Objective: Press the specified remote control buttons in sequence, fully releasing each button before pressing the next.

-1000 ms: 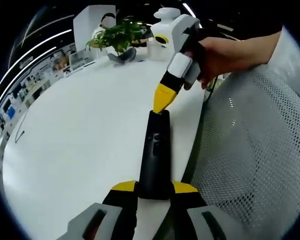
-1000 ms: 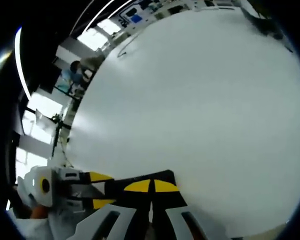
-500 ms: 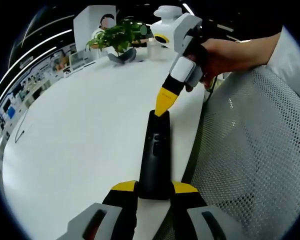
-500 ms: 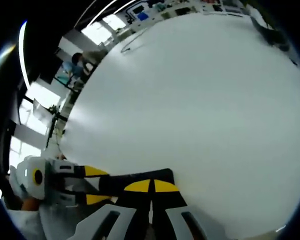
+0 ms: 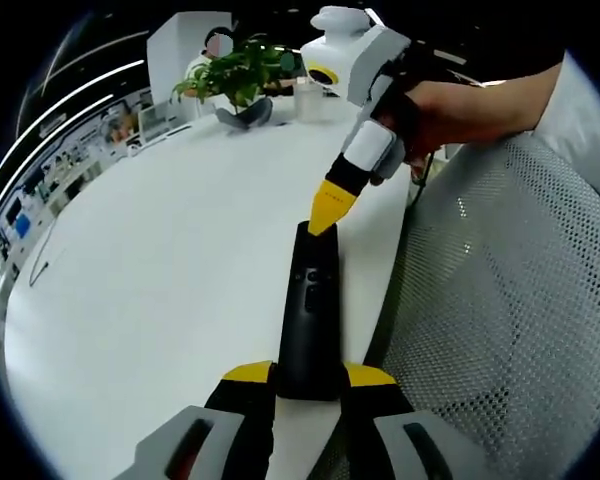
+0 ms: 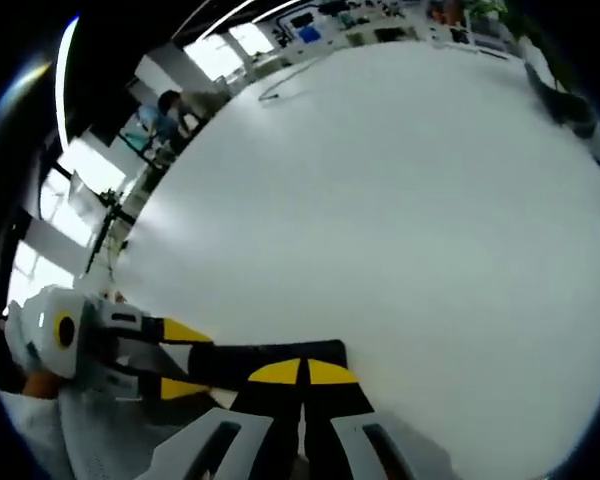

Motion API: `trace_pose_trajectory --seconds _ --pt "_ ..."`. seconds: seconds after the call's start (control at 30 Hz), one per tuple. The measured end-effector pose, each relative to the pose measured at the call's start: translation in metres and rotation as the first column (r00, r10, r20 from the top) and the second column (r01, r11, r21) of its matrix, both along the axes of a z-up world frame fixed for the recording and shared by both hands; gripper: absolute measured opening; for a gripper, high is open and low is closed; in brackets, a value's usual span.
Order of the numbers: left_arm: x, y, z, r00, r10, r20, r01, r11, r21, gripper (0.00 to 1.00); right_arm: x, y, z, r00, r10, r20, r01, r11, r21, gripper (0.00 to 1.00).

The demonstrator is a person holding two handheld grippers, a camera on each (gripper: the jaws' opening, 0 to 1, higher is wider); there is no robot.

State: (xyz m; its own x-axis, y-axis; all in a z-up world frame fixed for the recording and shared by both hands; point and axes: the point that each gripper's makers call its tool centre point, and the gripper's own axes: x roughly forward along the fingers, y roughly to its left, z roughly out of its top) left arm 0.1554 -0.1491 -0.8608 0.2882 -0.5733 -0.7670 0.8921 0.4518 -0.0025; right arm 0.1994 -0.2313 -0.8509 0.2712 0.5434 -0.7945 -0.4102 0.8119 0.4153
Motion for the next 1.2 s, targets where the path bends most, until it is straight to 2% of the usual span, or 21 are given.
trace_pose_trajectory --seconds 0.4,0.5,0.67,0.8,1.2 --pt "0.0008 -0.0010 0.0002 1.000 -0.007 0.003 0.007 1.000 -0.008 0.24 0.0021 -0.0019 0.0007 0.997 -0.047 -0.054 0.049 0.998 0.037 0.00" --pt "0.0011 -0.0015 0.0002 1.000 -0.011 0.004 0.011 1.000 -0.010 0.24 0.0034 -0.0023 0.0004 0.995 -0.066 -0.076 0.071 0.996 0.060 0.00" --pt "0.0013 -0.0024 0.0002 1.000 -0.015 0.007 0.016 1.000 -0.015 0.24 0.0035 0.0026 0.0060 0.994 -0.075 -0.081 0.083 0.991 0.106 0.00" --pt "0.0014 -0.0026 0.0000 1.000 -0.018 0.008 0.018 1.000 -0.015 0.24 0.0029 0.0028 0.0043 0.992 -0.080 -0.102 0.092 0.989 0.116 0.00" --pt "0.0004 -0.0041 -0.0002 1.000 -0.025 0.010 0.026 0.999 -0.019 0.24 -0.0024 0.0072 0.0044 0.991 -0.060 -0.118 0.074 0.991 0.113 0.00"
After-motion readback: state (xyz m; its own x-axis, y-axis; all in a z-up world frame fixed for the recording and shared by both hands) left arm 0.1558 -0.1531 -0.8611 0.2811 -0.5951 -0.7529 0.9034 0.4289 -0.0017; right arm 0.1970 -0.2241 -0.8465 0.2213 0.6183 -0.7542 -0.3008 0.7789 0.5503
